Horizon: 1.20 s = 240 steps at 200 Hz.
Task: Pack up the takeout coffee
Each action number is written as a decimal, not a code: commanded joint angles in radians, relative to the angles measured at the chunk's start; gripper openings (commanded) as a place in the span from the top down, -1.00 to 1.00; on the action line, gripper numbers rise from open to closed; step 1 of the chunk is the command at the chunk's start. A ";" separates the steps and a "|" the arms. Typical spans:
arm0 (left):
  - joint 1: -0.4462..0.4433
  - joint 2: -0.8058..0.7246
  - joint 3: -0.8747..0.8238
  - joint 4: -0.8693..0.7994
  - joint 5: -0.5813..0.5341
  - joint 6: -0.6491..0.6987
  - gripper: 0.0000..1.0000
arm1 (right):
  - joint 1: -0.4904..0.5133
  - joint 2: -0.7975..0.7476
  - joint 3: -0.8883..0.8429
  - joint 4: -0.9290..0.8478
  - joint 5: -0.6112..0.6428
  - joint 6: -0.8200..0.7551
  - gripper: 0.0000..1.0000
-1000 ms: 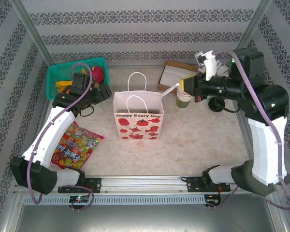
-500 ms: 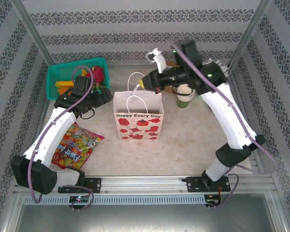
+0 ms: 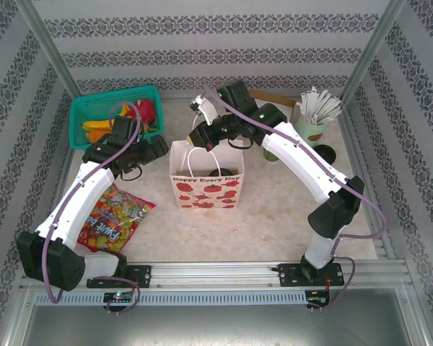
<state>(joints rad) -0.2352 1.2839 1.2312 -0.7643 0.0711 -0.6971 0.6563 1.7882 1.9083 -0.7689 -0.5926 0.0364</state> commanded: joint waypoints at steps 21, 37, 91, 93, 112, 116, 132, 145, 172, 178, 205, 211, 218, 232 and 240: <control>0.010 -0.034 -0.012 -0.023 -0.004 -0.019 -0.99 | -0.011 0.031 -0.050 0.007 -0.013 -0.123 1.00; 0.010 -0.037 -0.010 -0.027 -0.006 -0.017 -0.99 | -0.012 0.027 -0.067 -0.005 0.009 -0.147 0.89; 0.010 -0.054 0.015 -0.046 -0.016 -0.006 -0.99 | -0.023 -0.010 -0.102 -0.076 0.138 -0.233 0.58; 0.011 -0.054 0.016 -0.046 -0.015 -0.006 -0.99 | -0.023 -0.011 -0.103 -0.081 0.143 -0.237 0.57; 0.010 -0.063 0.029 -0.050 0.000 0.008 -0.99 | -0.026 -0.029 -0.097 -0.118 0.197 -0.261 0.45; 0.009 -0.066 0.032 -0.052 0.004 0.013 -0.99 | -0.026 -0.033 -0.096 -0.125 0.204 -0.267 0.43; 0.011 -0.082 0.042 -0.059 0.009 0.019 -0.99 | -0.027 -0.056 -0.094 -0.153 0.215 -0.285 0.35; 0.011 -0.103 0.044 -0.055 0.016 0.021 -0.99 | -0.028 -0.080 -0.096 -0.173 0.215 -0.298 0.22; 0.009 -0.150 0.046 0.001 0.172 0.059 -1.00 | -0.031 -0.134 -0.115 -0.187 0.199 -0.308 -0.07; 0.007 -0.153 0.051 0.006 0.210 0.066 -1.00 | -0.031 -0.144 -0.116 -0.187 0.196 -0.308 -0.13; -0.016 -0.136 0.090 -0.024 0.300 0.112 -0.95 | -0.032 -0.175 -0.115 -0.187 0.168 -0.311 -0.28; -0.025 -0.128 0.097 -0.035 0.306 0.127 -0.93 | -0.033 -0.182 -0.115 -0.184 0.165 -0.311 -0.31; -0.034 -0.118 0.105 -0.046 0.316 0.150 -0.89 | -0.034 -0.189 -0.115 -0.181 0.167 -0.312 -0.44; -0.055 -0.093 0.123 -0.067 0.338 0.190 -0.81 | -0.035 -0.201 -0.118 -0.183 0.187 -0.316 -0.51; -0.067 -0.077 0.137 -0.082 0.347 0.213 -0.77 | -0.037 -0.208 -0.118 -0.189 0.200 -0.320 -0.53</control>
<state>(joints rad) -0.2684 1.1667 1.3220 -0.7837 0.3408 -0.5880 0.6300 1.6104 1.8069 -0.9363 -0.4076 -0.2672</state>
